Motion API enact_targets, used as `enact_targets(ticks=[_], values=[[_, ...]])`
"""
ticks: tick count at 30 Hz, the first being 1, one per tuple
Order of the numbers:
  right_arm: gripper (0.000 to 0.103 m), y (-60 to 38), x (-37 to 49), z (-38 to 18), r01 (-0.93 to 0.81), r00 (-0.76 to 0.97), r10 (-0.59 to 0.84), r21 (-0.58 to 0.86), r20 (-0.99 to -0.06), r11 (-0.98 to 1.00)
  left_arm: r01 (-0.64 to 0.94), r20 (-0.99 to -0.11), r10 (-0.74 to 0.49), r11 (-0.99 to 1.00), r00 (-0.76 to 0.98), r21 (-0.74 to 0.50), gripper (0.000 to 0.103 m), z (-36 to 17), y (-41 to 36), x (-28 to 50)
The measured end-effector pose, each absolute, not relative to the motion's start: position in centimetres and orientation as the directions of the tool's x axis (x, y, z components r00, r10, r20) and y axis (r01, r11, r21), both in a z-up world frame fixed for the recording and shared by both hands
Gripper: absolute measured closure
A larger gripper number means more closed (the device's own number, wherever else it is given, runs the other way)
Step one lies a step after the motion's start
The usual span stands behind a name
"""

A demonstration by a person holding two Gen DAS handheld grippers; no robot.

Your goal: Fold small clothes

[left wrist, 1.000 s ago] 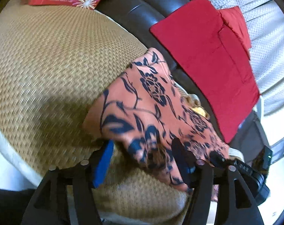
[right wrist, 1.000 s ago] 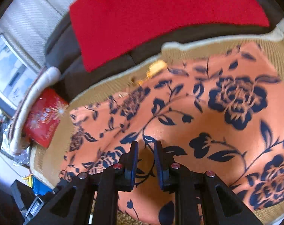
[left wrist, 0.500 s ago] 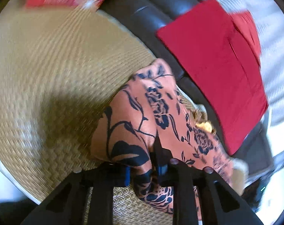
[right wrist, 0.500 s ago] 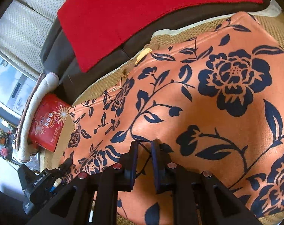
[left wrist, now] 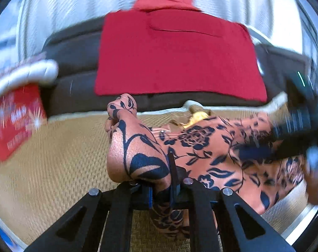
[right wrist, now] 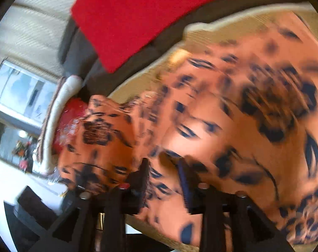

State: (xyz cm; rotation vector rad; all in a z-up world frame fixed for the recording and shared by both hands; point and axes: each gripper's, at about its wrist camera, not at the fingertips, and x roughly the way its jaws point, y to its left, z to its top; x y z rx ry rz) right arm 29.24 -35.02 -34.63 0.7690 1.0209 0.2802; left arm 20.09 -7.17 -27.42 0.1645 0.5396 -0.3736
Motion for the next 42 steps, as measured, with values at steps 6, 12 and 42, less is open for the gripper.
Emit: enact_targets(ticks=[6, 12, 42], values=[[0.023, -31.1, 38.1, -29.3, -0.032, 0.387, 0.679, 0.727, -0.624, 0.686, 0.446, -0.531, -0.330, 0.889, 0.781, 0.103, 0.092, -27.5, -8.4, 19.0], [0.024, -24.3, 45.2, -26.9, -0.131, 0.176, 0.593, 0.579, -0.786, 0.805, 0.459, -0.535, -0.338, 0.882, 0.775, 0.108, 0.092, -27.8, -7.9, 19.2], [0.081, -43.1, 32.5, -26.5, -0.053, 0.510, 0.466, 0.514, -0.723, 0.856, 0.820, -0.468, -0.730, 0.572, 0.499, -0.018, 0.092, -24.9, -18.5, 12.9]])
